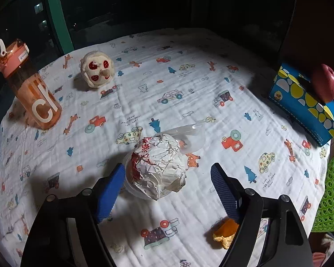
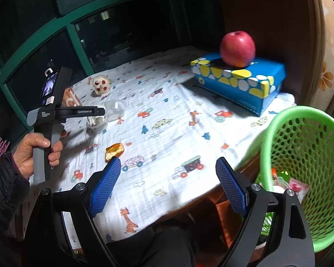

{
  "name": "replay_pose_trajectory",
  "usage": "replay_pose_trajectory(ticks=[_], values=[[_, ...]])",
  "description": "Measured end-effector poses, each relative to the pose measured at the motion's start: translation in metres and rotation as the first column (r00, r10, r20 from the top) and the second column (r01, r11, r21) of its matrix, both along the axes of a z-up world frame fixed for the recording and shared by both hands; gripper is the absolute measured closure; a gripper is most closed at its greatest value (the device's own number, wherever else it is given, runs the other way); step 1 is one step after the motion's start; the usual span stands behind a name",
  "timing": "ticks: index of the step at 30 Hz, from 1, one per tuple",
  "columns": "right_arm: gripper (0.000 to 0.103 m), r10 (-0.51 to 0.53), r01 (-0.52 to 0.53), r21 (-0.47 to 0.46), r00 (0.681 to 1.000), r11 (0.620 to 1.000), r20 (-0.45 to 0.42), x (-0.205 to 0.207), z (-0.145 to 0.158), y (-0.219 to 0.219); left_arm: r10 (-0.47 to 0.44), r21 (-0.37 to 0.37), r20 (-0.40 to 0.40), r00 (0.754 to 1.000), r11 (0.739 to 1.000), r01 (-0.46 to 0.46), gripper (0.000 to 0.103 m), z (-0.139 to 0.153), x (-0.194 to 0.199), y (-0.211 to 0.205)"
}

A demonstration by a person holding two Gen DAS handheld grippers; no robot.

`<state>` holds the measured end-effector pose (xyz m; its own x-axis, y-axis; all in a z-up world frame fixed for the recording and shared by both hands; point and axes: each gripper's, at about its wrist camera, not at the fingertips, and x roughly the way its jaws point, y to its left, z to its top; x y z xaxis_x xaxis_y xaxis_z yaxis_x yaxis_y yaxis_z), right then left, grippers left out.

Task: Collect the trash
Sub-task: 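Grasp the foil-wrapped ball with the left gripper while the right gripper grasps the orange-topped cake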

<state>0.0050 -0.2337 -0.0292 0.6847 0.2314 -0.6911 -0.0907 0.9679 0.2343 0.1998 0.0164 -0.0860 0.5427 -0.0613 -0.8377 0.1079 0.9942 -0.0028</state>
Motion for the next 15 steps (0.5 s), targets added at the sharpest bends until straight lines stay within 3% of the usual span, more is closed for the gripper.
replay_pose_trajectory(ticks=[4, 8, 15], values=[[0.017, 0.033, -0.033, -0.004, 0.999, 0.999, -0.011, 0.005, -0.003, 0.014, 0.002, -0.022, -0.017, 1.000, 1.000, -0.002, 0.040, -0.008, 0.005, 0.006], [0.017, 0.059, -0.059, -0.007, 0.998, 0.998, -0.024, 0.011, -0.007, 0.026, 0.001, -0.030, -0.019, 1.000, 1.000, -0.002, 0.055, -0.009, 0.006, 0.013], [0.017, 0.119, -0.119, -0.015, 0.992, 0.993, -0.045, 0.021, -0.019, 0.049, 0.003, -0.073, 0.005, 1.000, 0.997, -0.002, 0.060, 0.004, -0.002, 0.026]])
